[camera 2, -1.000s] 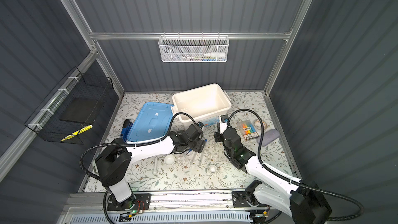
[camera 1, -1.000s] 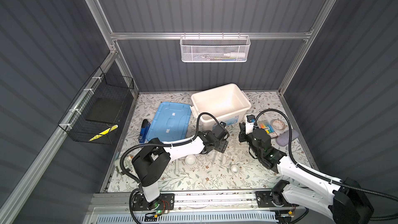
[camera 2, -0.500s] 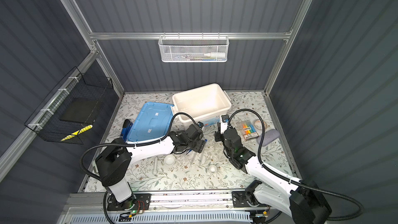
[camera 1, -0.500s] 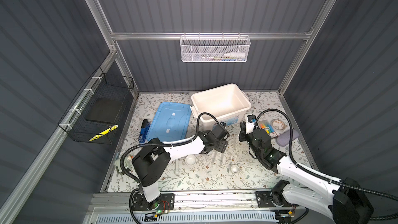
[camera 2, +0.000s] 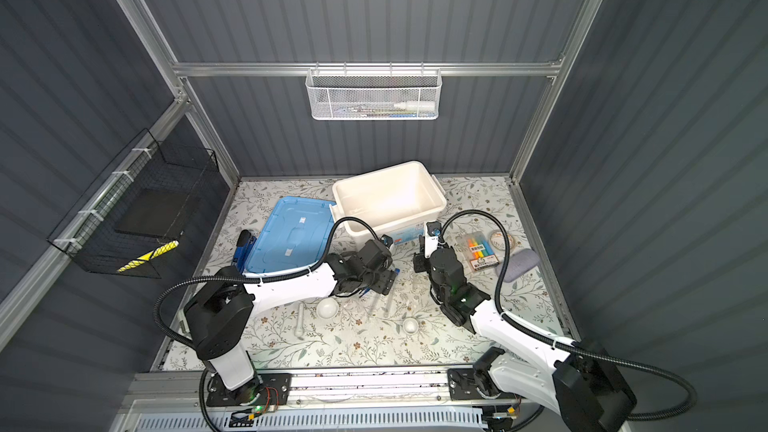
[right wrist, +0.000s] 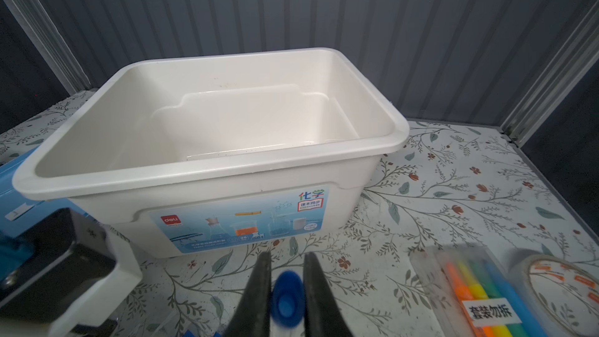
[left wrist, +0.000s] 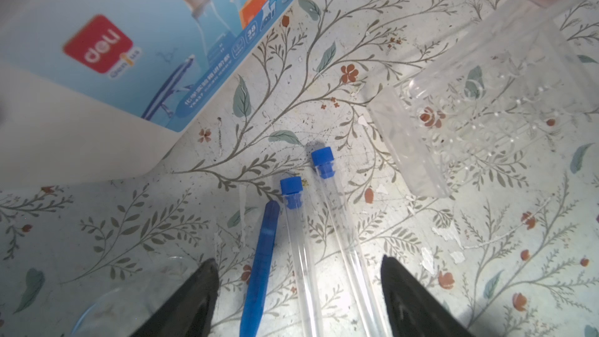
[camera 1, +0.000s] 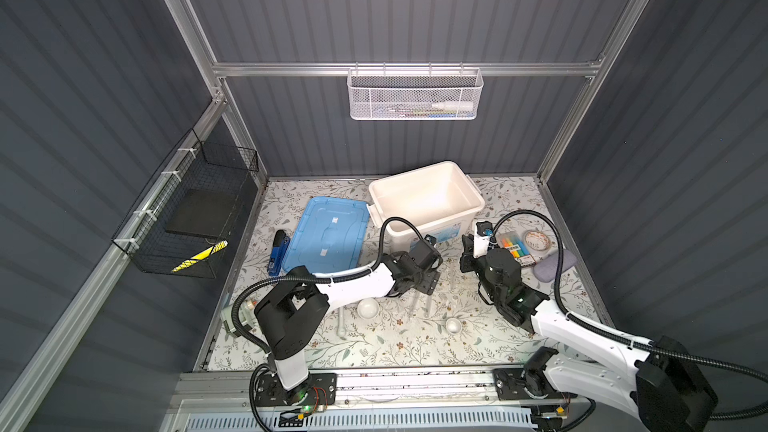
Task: Organize the chemistry lab equipment
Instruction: 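Hold the test tube upright in the right gripper near the white bin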
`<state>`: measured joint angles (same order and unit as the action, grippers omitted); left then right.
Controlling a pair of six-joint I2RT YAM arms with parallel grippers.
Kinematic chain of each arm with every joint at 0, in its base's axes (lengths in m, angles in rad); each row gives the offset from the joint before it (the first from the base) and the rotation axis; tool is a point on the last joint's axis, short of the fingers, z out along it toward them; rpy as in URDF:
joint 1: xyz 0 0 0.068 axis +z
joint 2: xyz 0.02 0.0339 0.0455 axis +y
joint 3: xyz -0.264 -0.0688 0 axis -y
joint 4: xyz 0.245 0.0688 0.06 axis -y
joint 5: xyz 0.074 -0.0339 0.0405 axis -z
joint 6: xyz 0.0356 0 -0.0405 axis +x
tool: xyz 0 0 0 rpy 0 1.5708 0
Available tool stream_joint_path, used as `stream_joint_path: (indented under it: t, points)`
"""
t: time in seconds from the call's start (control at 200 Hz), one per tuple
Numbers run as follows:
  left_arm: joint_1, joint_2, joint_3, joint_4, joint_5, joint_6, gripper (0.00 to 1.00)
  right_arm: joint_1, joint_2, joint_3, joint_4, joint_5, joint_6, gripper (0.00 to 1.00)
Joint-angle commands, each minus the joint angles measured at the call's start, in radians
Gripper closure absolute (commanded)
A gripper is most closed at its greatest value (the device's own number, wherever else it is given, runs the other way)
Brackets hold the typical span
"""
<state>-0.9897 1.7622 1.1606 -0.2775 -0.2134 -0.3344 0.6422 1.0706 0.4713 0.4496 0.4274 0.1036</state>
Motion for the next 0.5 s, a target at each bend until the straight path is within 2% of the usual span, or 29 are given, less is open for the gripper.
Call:
stream_joint_path:
  t: [0.0, 0.245, 0.495]
  points:
    - [-0.007, 0.013, 0.000, -0.015, 0.004, -0.002, 0.20, 0.003, 0.011, -0.005, 0.028, 0.022, -0.005, 0.89]
    - [-0.007, 0.005, -0.011, -0.014, 0.003, -0.004, 0.20, 0.004, 0.005, -0.020, 0.007, 0.012, -0.013, 0.89]
    - [-0.006, 0.003, -0.017, -0.012, 0.000, -0.006, 0.20, 0.004, -0.045, -0.060, -0.014, -0.007, -0.019, 0.85]
